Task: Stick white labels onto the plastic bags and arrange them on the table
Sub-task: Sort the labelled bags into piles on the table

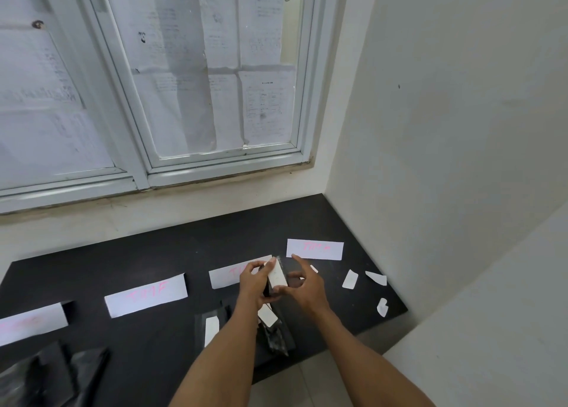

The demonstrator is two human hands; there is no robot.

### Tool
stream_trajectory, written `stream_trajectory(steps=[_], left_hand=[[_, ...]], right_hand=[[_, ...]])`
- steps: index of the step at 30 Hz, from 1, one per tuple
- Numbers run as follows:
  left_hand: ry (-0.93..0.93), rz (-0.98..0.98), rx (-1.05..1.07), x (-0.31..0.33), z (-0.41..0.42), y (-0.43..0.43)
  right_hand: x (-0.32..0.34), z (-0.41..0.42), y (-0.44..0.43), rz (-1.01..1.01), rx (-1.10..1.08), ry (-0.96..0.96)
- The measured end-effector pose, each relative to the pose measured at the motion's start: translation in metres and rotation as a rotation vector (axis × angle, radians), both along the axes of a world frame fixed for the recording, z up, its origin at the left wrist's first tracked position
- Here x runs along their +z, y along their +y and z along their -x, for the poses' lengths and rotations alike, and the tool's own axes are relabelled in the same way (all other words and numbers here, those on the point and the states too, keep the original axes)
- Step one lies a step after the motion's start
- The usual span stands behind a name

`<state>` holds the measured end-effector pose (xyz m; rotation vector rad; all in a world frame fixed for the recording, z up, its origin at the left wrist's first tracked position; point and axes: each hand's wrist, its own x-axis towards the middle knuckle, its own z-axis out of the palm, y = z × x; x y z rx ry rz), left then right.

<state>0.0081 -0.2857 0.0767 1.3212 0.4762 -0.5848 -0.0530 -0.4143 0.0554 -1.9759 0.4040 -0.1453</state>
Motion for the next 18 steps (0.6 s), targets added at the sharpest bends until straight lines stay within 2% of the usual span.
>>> stream_trajectory(steps=[3,7,13,16,18], left_hand=[[0.038,0.013,0.049,-0.001,0.000,0.003],[0.114,0.126,0.165,0.002,-0.004,0.005],[0.171,0.237,0.196,0.006,-0.008,0.007],[0.149,0.250,0.217,0.005,-0.007,0.010],[0.156,0.277,0.216,0.005,-0.006,0.015]], right_hand=[[0.010,0.001,0.006,0.066,0.015,-0.042],[0.007,0.006,0.017,0.361,0.049,-0.111],[0.001,0.011,0.036,0.704,0.113,-0.109],[0.003,0.010,0.047,0.699,0.141,-0.094],[0.005,0.008,0.054,0.535,0.158,-0.037]])
